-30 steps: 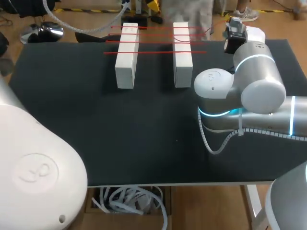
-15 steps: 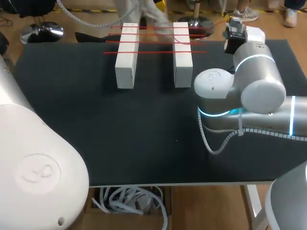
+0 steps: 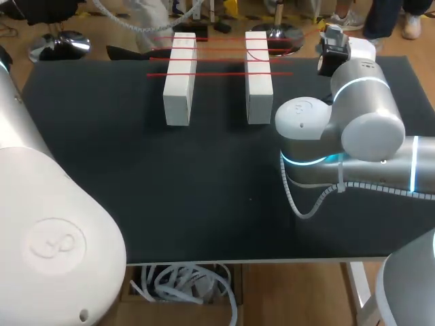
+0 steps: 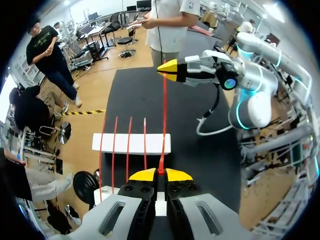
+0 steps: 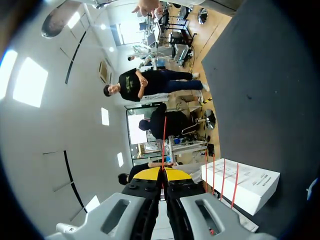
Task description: Grab the tape and strap the tape.
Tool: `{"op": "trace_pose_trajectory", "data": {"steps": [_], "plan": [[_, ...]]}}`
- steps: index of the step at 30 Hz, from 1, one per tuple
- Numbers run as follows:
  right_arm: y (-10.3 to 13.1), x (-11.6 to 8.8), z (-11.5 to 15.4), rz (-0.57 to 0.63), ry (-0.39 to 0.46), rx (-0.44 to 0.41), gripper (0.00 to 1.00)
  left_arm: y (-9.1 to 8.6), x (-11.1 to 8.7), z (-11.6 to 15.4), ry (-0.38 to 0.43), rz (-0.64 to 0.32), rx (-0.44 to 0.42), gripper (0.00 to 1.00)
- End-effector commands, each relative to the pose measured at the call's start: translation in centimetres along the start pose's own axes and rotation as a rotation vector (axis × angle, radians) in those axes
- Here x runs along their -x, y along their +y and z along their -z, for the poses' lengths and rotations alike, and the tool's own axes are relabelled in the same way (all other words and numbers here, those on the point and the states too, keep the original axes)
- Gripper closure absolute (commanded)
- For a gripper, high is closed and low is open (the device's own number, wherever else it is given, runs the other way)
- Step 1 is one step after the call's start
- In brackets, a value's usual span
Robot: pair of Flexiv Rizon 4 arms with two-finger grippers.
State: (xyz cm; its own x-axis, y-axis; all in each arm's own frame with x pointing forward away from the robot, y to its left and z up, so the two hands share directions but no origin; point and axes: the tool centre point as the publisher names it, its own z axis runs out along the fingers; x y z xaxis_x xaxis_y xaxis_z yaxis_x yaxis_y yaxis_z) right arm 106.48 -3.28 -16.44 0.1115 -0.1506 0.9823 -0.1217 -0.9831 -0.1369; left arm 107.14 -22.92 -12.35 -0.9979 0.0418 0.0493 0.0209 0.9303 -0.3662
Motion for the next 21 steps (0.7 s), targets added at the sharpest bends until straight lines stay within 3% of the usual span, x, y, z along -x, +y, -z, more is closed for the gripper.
{"op": "trace_pose_trajectory", "data": {"steps": [1,21], "plan": [[-0.05,-0.17,0.04,0.001,-0.006,0.003,1.00,-0.38,-0.05,-0.02,0.005,0.006,0.011,1.00],[-0.05,-0.17,0.04,0.001,-0.006,0.003,1.00,0.49,-0.36,-0.09,0.011,0.116,0.035,1.00]]}}
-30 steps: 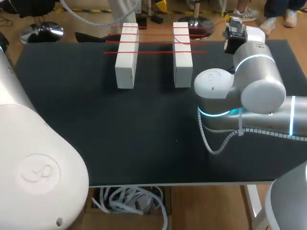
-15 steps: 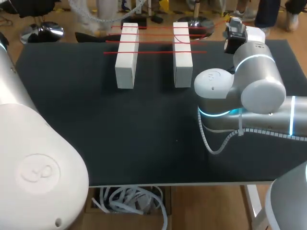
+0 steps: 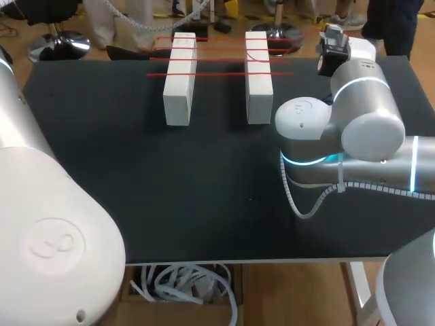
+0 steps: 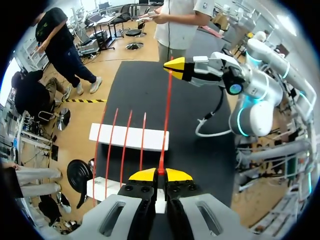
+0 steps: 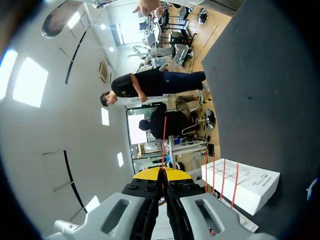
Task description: Grab the tape and strap the tape.
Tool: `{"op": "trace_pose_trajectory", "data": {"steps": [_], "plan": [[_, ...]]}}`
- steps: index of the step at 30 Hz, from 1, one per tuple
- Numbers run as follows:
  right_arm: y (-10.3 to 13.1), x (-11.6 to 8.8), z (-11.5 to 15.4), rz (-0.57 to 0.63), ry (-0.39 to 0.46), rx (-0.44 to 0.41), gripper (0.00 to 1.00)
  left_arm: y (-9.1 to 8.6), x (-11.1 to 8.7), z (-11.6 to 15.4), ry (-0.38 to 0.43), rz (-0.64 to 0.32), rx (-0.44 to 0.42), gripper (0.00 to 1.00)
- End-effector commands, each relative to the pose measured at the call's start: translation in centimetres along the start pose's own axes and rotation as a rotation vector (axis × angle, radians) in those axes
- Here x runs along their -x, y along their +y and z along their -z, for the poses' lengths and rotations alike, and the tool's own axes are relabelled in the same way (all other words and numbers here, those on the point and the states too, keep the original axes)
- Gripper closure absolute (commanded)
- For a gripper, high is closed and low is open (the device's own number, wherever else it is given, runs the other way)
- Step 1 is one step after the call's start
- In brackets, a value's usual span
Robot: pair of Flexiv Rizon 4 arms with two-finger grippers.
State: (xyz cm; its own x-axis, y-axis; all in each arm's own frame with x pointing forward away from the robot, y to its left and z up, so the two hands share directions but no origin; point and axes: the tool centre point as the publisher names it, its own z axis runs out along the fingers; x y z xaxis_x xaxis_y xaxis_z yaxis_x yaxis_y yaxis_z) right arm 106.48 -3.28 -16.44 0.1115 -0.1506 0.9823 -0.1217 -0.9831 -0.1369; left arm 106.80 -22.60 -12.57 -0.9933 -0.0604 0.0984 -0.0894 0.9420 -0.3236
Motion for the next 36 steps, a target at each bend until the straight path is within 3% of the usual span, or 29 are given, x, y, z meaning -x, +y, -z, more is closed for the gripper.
{"op": "trace_pose_trajectory", "data": {"steps": [1,22,29,36], "plan": [[0.0,-0.2,0.0,0.001,-0.006,0.003,1.00,0.1,0.0,0.0,0.000,0.005,-0.001,1.00],[0.0,-0.3,0.0,-0.011,0.002,0.002,1.00,0.0,0.1,0.2,-0.009,-0.014,-0.019,1.00],[0.5,-0.5,-0.6,0.209,0.126,0.037,1.00,0.0,0.1,0.2,-0.009,-0.014,-0.019,1.00],[1.2,-0.5,-1.2,0.456,0.241,0.021,1.00,0.0,0.1,0.2,-0.009,-0.014,-0.019,1.00]]}}
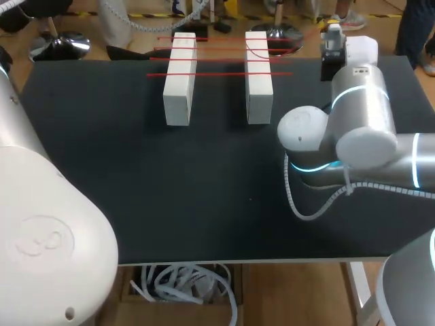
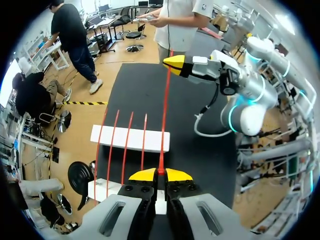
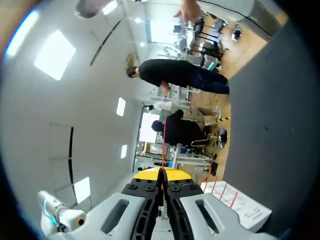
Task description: Grab the tape and strap the tape.
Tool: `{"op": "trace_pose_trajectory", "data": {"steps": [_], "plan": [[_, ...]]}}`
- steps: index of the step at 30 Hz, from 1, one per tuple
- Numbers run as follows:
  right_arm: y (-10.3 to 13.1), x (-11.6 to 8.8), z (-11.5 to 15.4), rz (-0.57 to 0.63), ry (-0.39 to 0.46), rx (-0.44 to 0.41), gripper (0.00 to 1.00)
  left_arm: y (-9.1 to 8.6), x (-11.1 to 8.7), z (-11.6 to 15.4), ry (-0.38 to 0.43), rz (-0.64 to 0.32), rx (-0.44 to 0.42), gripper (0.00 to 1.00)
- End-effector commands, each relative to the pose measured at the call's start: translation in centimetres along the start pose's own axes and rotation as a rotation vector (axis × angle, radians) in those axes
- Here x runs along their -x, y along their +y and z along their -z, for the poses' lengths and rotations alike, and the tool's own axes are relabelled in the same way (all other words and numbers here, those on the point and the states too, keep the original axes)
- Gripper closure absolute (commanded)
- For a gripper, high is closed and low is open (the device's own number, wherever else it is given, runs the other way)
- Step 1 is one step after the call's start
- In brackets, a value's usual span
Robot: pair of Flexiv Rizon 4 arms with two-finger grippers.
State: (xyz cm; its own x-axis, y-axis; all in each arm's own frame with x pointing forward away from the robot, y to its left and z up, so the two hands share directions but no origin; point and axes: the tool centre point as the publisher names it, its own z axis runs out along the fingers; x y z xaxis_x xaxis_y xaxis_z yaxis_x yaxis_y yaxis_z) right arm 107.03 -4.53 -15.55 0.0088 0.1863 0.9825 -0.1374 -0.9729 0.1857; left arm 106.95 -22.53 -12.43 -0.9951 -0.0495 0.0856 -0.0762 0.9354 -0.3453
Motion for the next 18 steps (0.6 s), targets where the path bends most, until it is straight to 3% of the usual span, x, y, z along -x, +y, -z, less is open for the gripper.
{"op": "trace_pose_trajectory", "data": {"steps": [1,6,9,18], "plan": [[-0.1,0.7,-0.5,0.146,0.103,-0.001,1.00,0.0,-0.1,0.0,-0.001,0.001,0.002,1.00],[0.1,1.0,-0.2,0.266,0.091,-0.036,1.00,0.0,-0.1,0.0,-0.001,0.001,0.002,1.00],[0.3,1.2,-0.2,0.416,0.140,-0.071,1.00,0.0,-0.1,0.0,-0.001,0.001,0.002,1.00],[2.5,2.0,-1.3,0.642,0.222,-0.004,1.00,0.0,-0.1,0.0,-0.001,0.001,0.002,1.00]]}}
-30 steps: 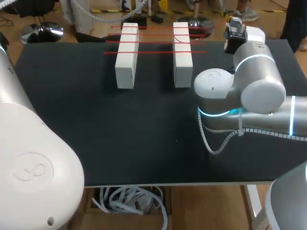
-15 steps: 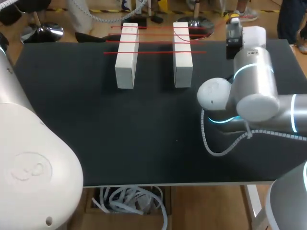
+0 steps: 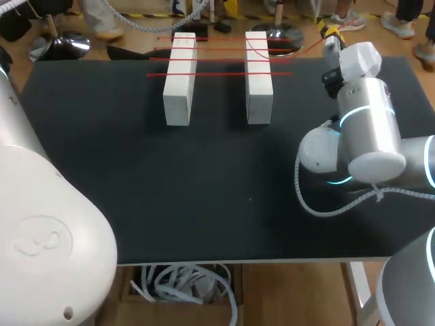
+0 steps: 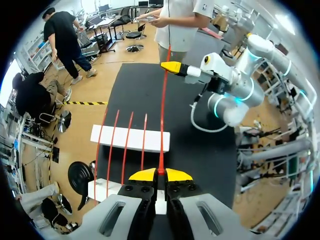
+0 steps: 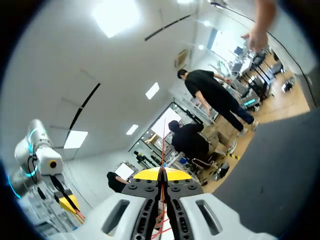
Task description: Grab the tape and strap the tape.
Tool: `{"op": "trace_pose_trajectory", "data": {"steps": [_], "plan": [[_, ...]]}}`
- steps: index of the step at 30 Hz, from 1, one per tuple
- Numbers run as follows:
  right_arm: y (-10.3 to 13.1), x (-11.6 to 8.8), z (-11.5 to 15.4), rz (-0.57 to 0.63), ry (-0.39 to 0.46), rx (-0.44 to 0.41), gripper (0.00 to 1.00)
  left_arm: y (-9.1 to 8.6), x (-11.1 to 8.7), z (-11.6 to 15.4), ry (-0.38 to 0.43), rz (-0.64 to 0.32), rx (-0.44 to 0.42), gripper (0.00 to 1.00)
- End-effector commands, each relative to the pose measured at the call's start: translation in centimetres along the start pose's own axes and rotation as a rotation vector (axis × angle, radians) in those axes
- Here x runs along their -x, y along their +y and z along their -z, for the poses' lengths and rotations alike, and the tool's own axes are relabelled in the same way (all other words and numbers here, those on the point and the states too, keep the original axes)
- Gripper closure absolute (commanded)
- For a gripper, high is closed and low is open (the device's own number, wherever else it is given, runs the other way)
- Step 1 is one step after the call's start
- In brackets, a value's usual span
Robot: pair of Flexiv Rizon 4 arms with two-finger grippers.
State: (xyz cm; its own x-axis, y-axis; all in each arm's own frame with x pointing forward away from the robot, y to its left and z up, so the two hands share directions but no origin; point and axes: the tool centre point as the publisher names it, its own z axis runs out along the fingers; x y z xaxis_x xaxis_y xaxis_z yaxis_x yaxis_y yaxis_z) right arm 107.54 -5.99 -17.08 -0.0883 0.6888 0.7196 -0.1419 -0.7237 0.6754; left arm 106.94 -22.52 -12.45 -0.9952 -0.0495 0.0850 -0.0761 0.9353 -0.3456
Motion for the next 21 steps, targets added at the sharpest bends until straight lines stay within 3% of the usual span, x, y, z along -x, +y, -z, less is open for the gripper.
{"op": "trace_pose_trajectory", "data": {"steps": [1,9,14,16,18,21], "plan": [[1.3,1.3,-0.5,0.105,0.047,0.024,1.00,0.0,-0.1,0.0,0.000,0.001,0.003,1.00],[2.3,2.3,-0.4,0.202,0.100,0.065,1.00,0.0,-0.1,0.0,0.000,0.001,0.003,1.00],[2.5,2.7,-0.6,0.202,0.099,0.092,1.00,0.0,-0.1,0.0,0.000,0.001,0.003,1.00],[2.4,2.3,-0.6,0.140,0.052,0.113,1.00,0.0,-0.1,0.0,0.000,0.001,0.003,1.00],[1.9,1.8,-0.2,-0.041,-0.103,0.108,1.00,0.0,-0.1,0.0,0.000,0.001,0.003,1.00],[1.2,1.1,0.2,-0.123,-0.166,0.098,1.00,0.0,-0.1,0.0,0.000,0.001,0.003,1.00]]}}
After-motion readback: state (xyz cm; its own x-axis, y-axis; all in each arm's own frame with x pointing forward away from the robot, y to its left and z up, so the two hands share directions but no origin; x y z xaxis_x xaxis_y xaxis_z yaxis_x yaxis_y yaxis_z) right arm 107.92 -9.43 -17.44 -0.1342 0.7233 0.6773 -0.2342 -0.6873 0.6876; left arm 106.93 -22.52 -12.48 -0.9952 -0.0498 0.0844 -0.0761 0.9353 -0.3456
